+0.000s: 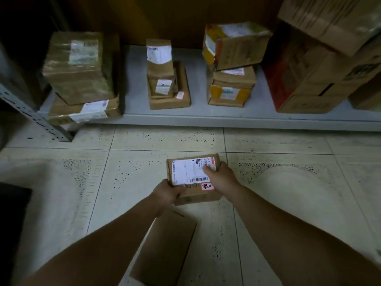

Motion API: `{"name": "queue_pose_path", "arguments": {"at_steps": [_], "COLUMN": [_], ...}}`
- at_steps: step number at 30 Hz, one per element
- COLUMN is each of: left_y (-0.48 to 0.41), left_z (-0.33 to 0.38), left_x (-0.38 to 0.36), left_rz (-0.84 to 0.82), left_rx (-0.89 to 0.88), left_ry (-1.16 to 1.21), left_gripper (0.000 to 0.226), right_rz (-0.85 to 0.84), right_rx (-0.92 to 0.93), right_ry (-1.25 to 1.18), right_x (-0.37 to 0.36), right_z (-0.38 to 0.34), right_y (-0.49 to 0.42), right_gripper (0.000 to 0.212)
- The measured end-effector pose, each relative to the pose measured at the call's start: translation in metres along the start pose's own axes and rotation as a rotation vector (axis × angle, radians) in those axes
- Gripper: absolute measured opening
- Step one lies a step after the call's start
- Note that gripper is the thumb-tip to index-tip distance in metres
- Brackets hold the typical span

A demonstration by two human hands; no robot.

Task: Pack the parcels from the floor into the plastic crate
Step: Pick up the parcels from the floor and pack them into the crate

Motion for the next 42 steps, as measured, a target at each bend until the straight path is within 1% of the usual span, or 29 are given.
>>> {"name": "queue_pose_path", "arguments": {"at_steps": [2, 4, 6, 8, 15, 19, 23, 27, 30, 32, 36, 39, 42], "left_y": [0.025, 0.059, 0.105, 0.156, 0.335, 0.438, 0.52, 0.587, 0.637, 0.666, 0.71, 0.731, 0.738], "left_z": [0.01, 0.026, 0.051, 0.079, 0.162, 0.183, 0.183, 0.169, 0.157, 0.15, 0.128, 0.102, 0.063], "left_x": [0.012, 0.027, 0.047, 0.07, 0.159, 0.202, 0.235, 0.264, 0.291, 0.312, 0.367, 0.41, 0.452], "left_rz": [0.02, 0.035, 0.063, 0.084, 0.159, 0.189, 0.275, 0.368, 0.4, 0.429, 0.494, 0.52, 0.514], "left_rx": [0.007, -0.002, -0.017, -0.04, -0.099, -0.095, -0.137, -0.168, -0.199, -0.214, -0.22, -0.192, -0.161], "left_ry": [0.043, 0.042, 0.03, 0.019, 0.008, 0.038, 0.074, 0.115, 0.127, 0.134, 0.127, 0.113, 0.114], "left_gripper": [0.042, 0.044, 0.041, 0.039, 0.039, 0.041, 0.042, 0.041, 0.036, 0.031, 0.037, 0.042, 0.046], "right_rz": [0.062, 0.079, 0.067, 0.053, 0.034, 0.006, -0.012, -0.081, -0.144, -0.188, -0.225, -0.235, -0.193], "right_rx": [0.029, 0.03, 0.043, 0.058, 0.13, 0.162, 0.249, 0.353, 0.413, 0.422, 0.439, 0.402, 0.367], "right_ry": [0.028, 0.024, 0.026, 0.027, 0.011, 0.008, 0.021, 0.03, 0.014, 0.01, -0.014, -0.06, -0.1], "right_x": [0.01, 0.025, 0.044, 0.062, 0.117, 0.131, 0.129, 0.115, 0.099, 0.086, 0.053, 0.011, -0.041], "right_z": [-0.012, -0.03, -0.057, -0.09, -0.206, -0.257, -0.296, -0.32, -0.334, -0.348, -0.382, -0.401, -0.414], "right_y": [0.025, 0.059, 0.101, 0.145, 0.31, 0.399, 0.471, 0.528, 0.572, 0.598, 0.649, 0.681, 0.704], "right_gripper": [0.052, 0.047, 0.039, 0.037, 0.038, 0.04, 0.038, 0.031, 0.037, 0.039, 0.038, 0.049, 0.072]}}
Point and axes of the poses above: each hand's wrist, its own y-axis away from the middle knuckle, its own x-axis out of the back of the hand, z = x × y, the point moved 2 cm from there along -y, towards the middle knuckle
